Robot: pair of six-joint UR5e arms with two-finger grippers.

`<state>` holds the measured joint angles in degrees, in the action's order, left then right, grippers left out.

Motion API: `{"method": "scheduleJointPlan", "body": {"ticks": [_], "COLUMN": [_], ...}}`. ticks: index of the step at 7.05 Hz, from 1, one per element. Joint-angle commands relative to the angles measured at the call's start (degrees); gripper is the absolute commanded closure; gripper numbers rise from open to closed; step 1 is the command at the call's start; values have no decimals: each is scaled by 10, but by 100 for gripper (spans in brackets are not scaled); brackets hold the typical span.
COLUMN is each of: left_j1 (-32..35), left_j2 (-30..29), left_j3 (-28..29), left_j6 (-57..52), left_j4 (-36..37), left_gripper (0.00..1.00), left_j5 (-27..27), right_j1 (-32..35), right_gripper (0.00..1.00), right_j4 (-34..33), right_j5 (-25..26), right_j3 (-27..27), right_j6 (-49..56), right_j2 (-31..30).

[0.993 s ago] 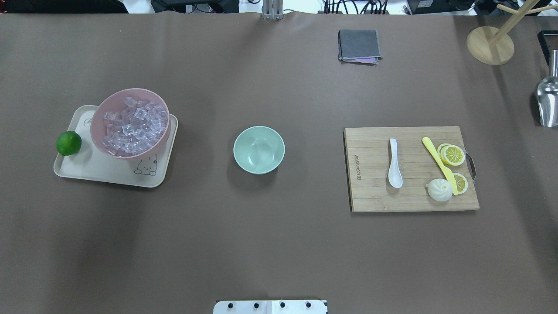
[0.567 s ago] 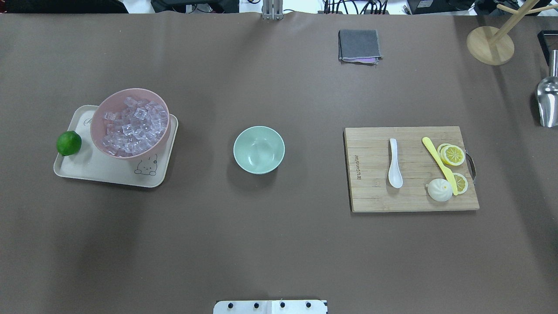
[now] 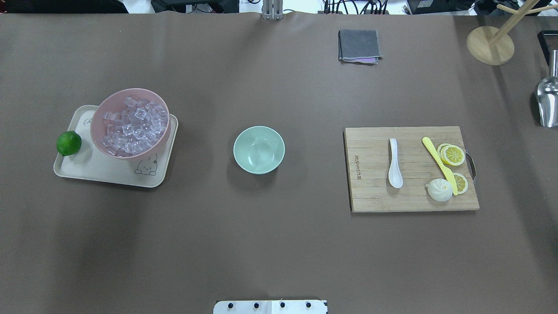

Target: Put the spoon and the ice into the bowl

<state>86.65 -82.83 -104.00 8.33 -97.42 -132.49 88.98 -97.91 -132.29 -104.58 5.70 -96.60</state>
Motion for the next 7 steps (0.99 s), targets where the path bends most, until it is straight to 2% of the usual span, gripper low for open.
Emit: {"method": "scheduleJointPlan", "body": {"ticks": [1,3,4,5,6,7], "left_j1": [-17,-50,-61,-69,-87,-114], "left_j2": [-29,-76,-134,-137,-162,-189], "left_j3": [-15,-17,-14,-15,-18,-18], "left_j6": [0,1,0,16,94,117], "left_j4": [-1,-2,-8,-12,-8,-8], "left_gripper": [2,2,2,2,2,2], "left_j5": [-2,-3,-3,-10,-10,-10], "right_j1": [-5,-7,-7,-7,-8,-20], "right_gripper": [0,0,0,0,0,0], "right_j4": [0,1,1,2,11,26], "right_j5": [-1,-1,-1,-1,2,2], "right_j3": [1,1,1,0,-3,-6], "right_j6": [-9,-10,-9,-5,-3,-8], "right_j2": [4,4,4,6,24,34]}}
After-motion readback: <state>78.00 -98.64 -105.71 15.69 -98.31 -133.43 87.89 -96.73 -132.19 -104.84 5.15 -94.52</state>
